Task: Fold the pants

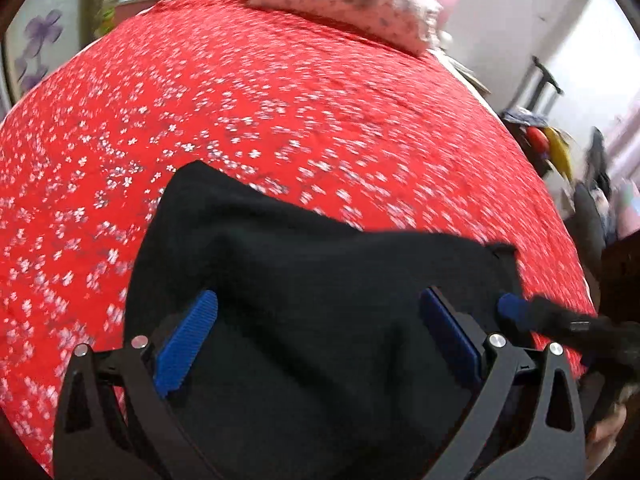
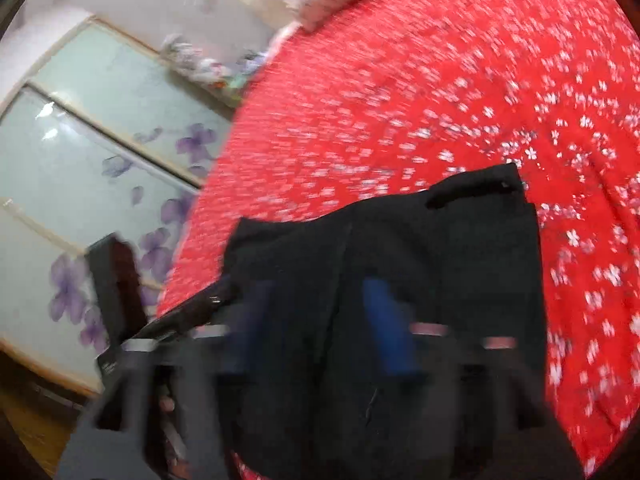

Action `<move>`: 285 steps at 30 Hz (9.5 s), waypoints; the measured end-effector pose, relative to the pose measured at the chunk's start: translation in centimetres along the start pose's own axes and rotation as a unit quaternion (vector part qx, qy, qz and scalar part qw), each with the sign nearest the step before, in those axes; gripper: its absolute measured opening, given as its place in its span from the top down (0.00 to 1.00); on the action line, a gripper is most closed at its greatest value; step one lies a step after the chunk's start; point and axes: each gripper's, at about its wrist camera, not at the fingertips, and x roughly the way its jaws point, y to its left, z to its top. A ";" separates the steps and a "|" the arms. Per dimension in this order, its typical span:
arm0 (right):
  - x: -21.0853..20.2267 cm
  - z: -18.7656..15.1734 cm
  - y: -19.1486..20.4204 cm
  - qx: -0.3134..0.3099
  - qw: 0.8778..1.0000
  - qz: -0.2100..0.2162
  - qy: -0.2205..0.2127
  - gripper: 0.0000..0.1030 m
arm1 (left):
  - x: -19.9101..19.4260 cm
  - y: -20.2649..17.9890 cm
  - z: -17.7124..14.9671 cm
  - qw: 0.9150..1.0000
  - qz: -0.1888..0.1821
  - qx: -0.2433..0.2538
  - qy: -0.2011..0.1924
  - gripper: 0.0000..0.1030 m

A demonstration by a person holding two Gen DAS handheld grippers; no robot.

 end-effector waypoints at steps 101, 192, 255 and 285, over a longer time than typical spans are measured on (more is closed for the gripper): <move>-1.0 -1.8 -0.8 -0.053 0.987 -0.138 0.058 0.20 | -6.8 -0.8 -16.4 0.990 0.084 0.058 -0.094 0.02; -4.9 -2.1 -10.4 0.190 0.952 0.182 -0.155 0.65 | -4.7 3.2 0.7 0.989 -0.126 -0.076 -0.027 0.88; -6.1 -14.3 2.4 -0.135 0.933 -0.278 -0.186 0.01 | -10.8 -4.7 -16.8 0.981 0.074 0.034 -0.177 0.02; -4.3 -16.6 3.0 -0.150 0.904 -0.364 -0.165 0.01 | -7.5 -5.3 -19.7 0.981 0.134 0.085 -0.113 0.02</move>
